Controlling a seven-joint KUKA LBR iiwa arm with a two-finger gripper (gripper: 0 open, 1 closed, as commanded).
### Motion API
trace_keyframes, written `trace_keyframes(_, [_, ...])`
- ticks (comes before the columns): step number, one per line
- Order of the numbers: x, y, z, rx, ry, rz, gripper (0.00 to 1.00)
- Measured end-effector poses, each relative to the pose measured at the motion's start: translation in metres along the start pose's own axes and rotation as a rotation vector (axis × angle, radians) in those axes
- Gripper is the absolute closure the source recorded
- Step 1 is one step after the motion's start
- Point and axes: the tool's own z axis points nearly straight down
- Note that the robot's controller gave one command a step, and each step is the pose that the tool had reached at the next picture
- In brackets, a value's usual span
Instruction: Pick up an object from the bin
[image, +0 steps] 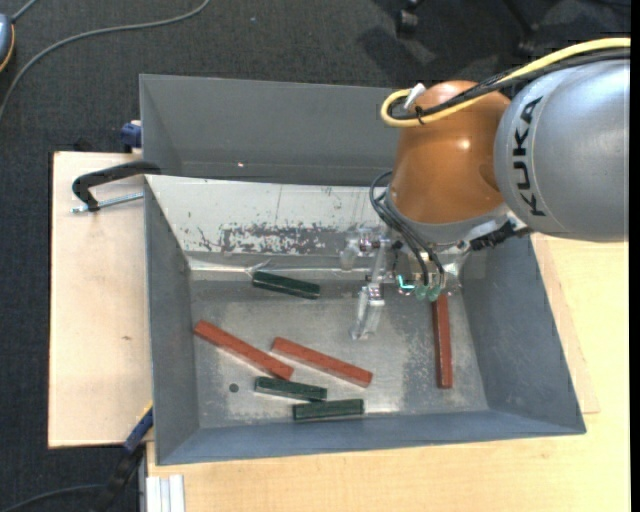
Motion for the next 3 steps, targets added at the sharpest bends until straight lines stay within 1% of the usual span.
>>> trace_keyframes(1, [0.071,0.018,0.119,0.0,0.001,-0.028,0.0])
trace_keyframes(2, [0.058,0.065,0.117,-0.002,-0.013,-0.084,0.0])
trace_keyframes(3, [0.059,0.063,0.118,0.0,-0.009,-0.08,1.0])
